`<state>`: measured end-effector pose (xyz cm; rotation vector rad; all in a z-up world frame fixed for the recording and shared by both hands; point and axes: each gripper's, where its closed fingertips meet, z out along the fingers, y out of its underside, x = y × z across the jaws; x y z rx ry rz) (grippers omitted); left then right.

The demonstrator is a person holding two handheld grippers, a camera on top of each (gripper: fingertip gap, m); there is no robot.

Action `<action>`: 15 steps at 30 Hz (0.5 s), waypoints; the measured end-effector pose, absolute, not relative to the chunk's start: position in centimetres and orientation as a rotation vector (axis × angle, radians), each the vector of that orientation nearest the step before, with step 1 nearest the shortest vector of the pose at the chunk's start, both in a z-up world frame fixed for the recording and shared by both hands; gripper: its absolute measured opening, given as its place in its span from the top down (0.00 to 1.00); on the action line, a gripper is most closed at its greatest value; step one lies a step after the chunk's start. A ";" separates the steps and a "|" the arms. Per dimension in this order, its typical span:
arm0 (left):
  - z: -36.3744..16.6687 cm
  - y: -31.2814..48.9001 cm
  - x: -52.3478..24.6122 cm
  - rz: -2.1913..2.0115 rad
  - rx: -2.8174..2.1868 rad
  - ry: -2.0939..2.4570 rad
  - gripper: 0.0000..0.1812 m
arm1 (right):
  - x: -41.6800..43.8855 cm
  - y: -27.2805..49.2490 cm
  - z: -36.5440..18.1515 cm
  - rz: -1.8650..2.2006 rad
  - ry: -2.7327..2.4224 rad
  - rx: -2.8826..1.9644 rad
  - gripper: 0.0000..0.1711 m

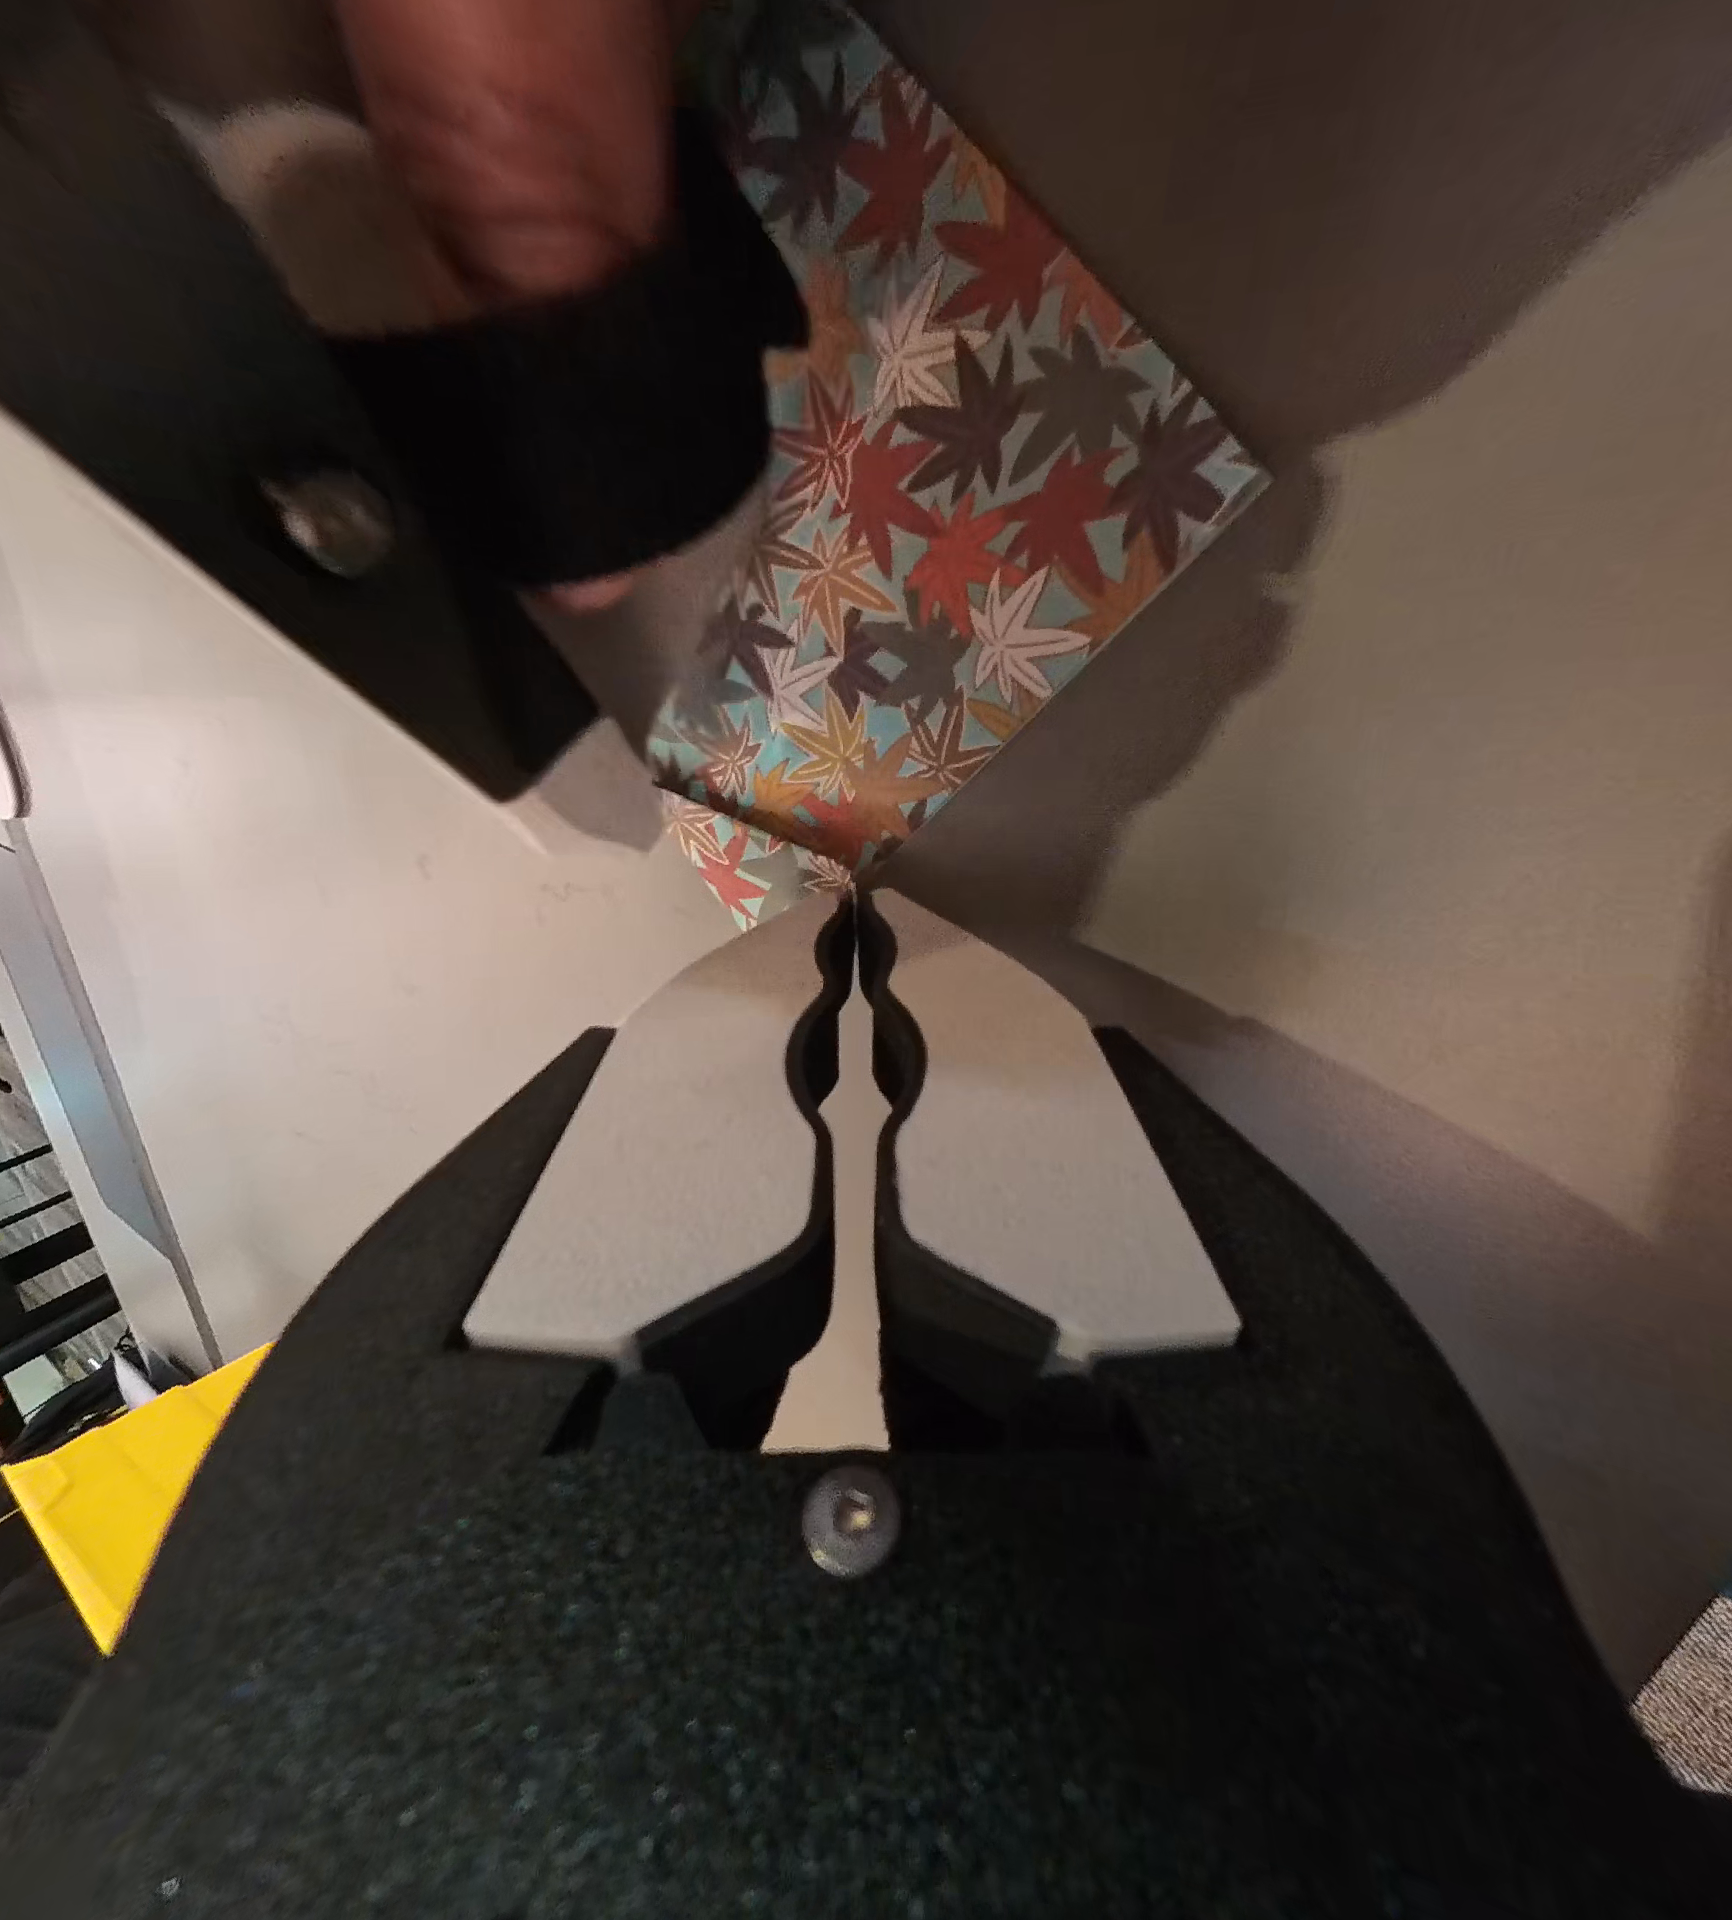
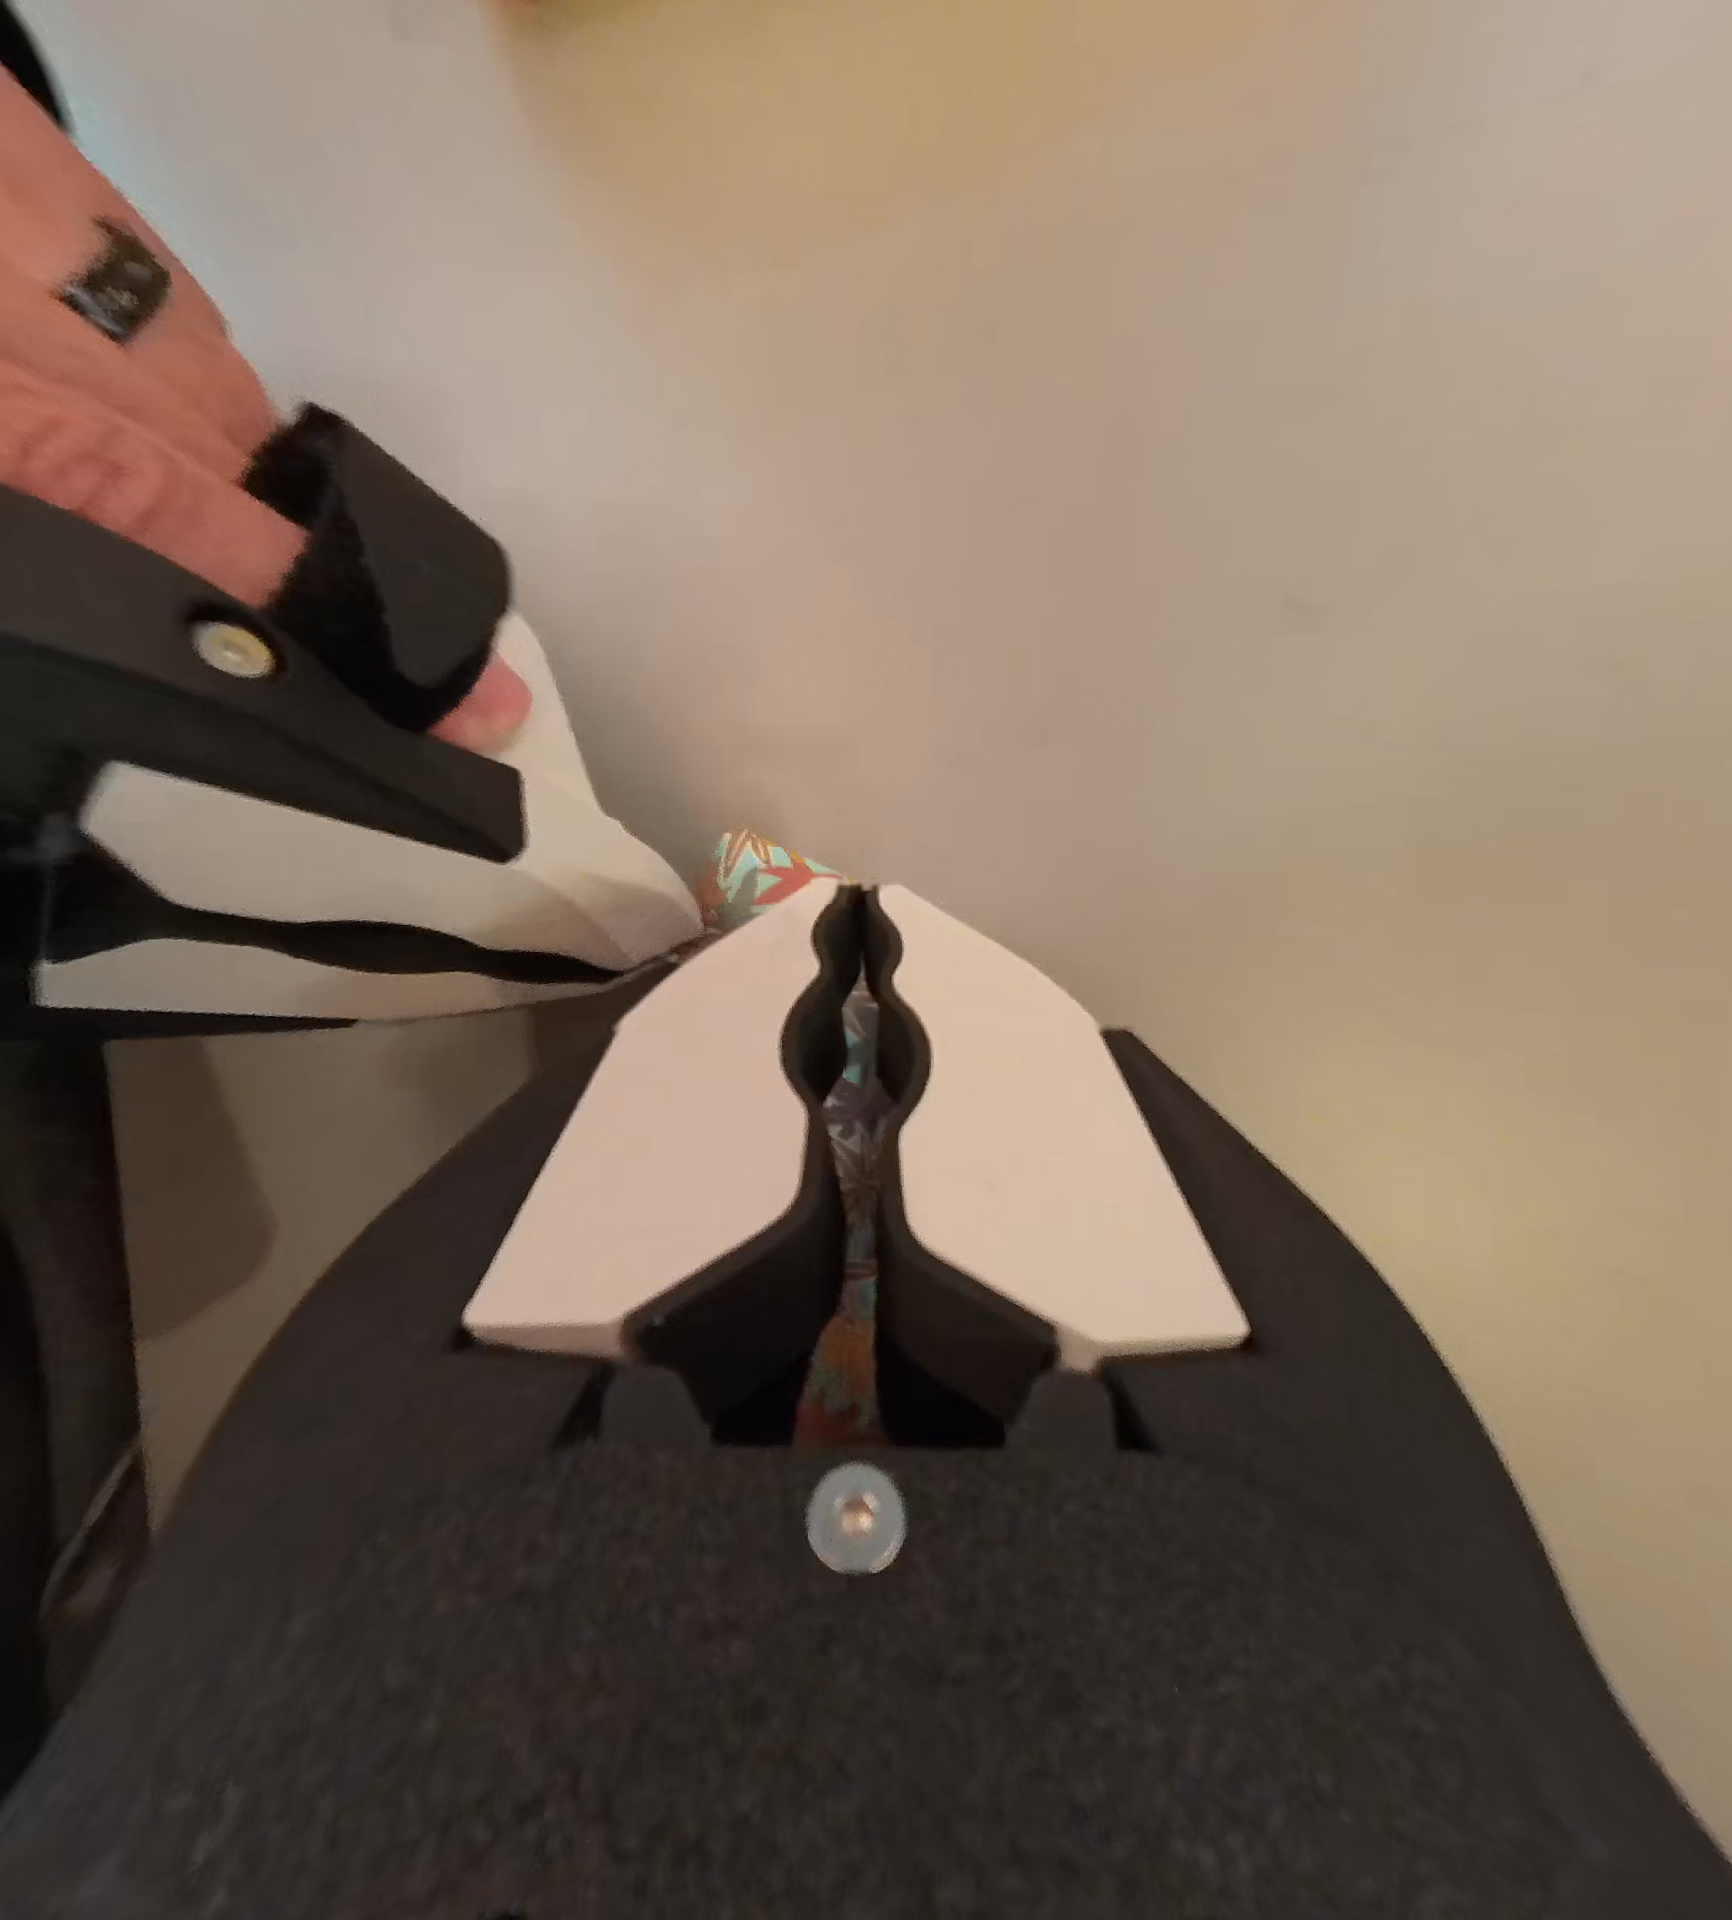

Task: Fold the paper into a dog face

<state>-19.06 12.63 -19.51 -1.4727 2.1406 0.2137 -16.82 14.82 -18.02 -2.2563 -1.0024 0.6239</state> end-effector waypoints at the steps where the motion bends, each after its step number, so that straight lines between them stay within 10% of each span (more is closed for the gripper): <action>1: -19.5 12.6 -19.1 0.216 -1.471 2.141 1.00 | -16.7 14.8 -18.6 0.600 -1.006 -2.277 1.00; 15: -18.3 10.5 -19.7 -0.156 -1.703 1.911 0.90 | -16.2 15.0 -19.4 0.543 -1.001 -2.270 1.00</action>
